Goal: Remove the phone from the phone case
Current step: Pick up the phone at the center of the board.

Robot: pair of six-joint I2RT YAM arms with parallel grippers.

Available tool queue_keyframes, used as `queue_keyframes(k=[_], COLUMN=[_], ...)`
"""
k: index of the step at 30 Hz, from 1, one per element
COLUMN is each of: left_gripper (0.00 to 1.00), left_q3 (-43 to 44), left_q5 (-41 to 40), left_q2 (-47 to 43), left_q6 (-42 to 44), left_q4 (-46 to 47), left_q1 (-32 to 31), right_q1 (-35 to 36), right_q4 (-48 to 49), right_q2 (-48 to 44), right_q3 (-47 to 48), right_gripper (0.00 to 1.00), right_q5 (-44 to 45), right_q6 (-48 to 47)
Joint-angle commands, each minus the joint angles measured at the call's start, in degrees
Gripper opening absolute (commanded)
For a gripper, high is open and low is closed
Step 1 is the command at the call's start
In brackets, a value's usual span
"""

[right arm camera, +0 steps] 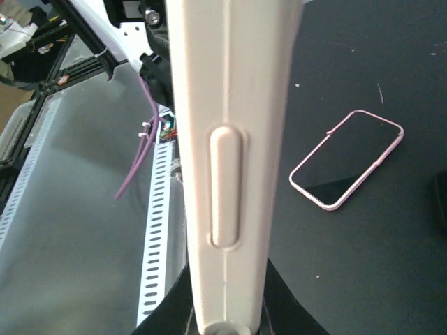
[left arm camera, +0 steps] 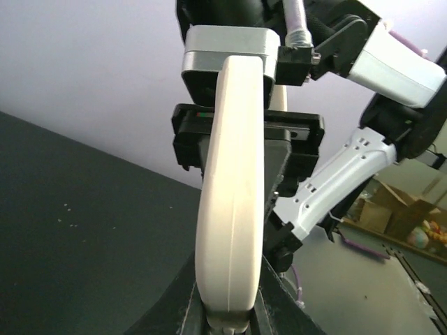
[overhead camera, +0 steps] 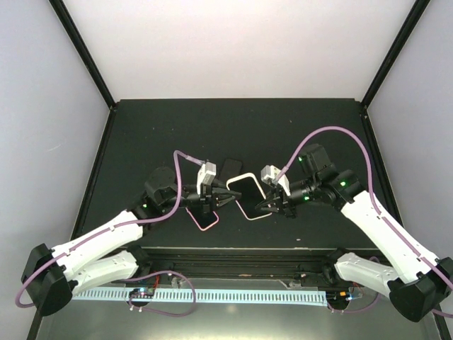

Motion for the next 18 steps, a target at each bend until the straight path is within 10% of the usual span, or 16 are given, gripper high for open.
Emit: queue_keyframes(k=[1, 6, 18], left_gripper=[0.08, 0.46, 0.45], left_q3=[0.9, 0.8, -1.2], left_q5=[0.7, 0.7, 1.6], left_q2=[0.6, 2.8, 6.6], left_q6=[-1.6, -3.9, -10.0], left_q4=[11.7, 15.6, 24.6], left_q1=[0.9, 0.8, 0.8], right_q1=[0.2, 0.2, -0.4], right_q4=[-1.4, -3.2, 0.3], right_q2=[0.2, 1.8, 1.9], right_q3=[2.6, 5.6, 5.8], right_gripper=[0.07, 0.05, 0.05], right_q5=[-4.5, -7.1, -7.3], right_q6=[0.1, 0.5, 5.6])
